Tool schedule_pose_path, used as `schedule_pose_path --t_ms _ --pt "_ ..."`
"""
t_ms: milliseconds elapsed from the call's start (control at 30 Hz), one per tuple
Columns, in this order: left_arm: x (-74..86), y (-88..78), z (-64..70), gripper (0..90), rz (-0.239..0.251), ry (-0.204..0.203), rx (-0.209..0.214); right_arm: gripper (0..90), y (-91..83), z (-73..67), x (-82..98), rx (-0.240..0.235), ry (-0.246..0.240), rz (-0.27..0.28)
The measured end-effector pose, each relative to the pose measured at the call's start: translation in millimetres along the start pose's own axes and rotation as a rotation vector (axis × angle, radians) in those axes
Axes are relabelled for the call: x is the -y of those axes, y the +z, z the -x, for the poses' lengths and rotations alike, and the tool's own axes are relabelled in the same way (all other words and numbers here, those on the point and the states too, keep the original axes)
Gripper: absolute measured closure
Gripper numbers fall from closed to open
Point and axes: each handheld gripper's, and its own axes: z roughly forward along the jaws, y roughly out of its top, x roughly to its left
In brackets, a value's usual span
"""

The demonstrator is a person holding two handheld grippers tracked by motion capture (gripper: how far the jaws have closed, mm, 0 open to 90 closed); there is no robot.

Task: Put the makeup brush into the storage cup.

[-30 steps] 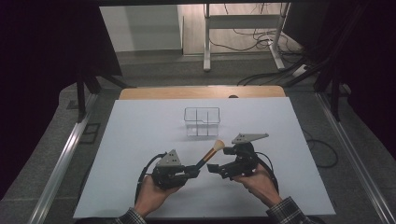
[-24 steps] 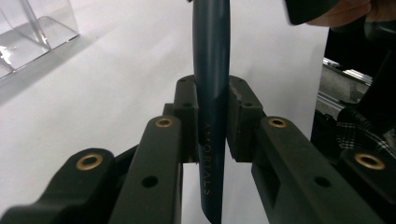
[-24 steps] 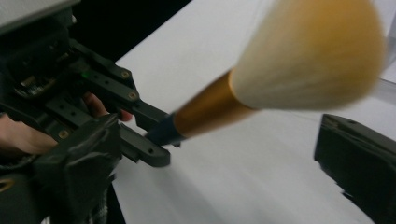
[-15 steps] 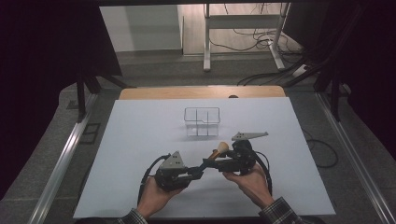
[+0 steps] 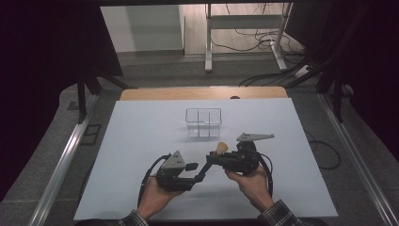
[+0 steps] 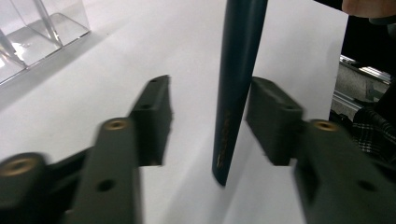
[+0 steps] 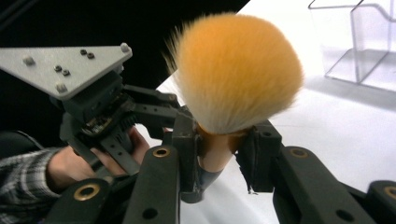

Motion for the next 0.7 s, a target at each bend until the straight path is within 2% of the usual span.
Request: schedule_pose_path --t_ms 200,333,500,700 --pt "0.4 -2.6 -1.7 32.3 -0.018 0.005 -0.009 69.5 -5.5 1.1 -1.2 0.034 -0.048 -0.001" --pt "0.7 -3.6 -1.2 28.0 -0.026 0.019 -0.015 69.6 -7.9 2.1 -2.2 0.051 -0.056 -0.002" --pt "1.0 -5.4 -1.8 21.1 -0.032 0.017 -0.02 69.6 -10.2 2.8 -2.4 0.066 -0.076 -0.007" --pt "1.9 -9.7 -4.1 18.2 -0.043 0.014 -0.019 69.6 -10.2 1.8 -2.0 0.079 -0.107 -0.018"
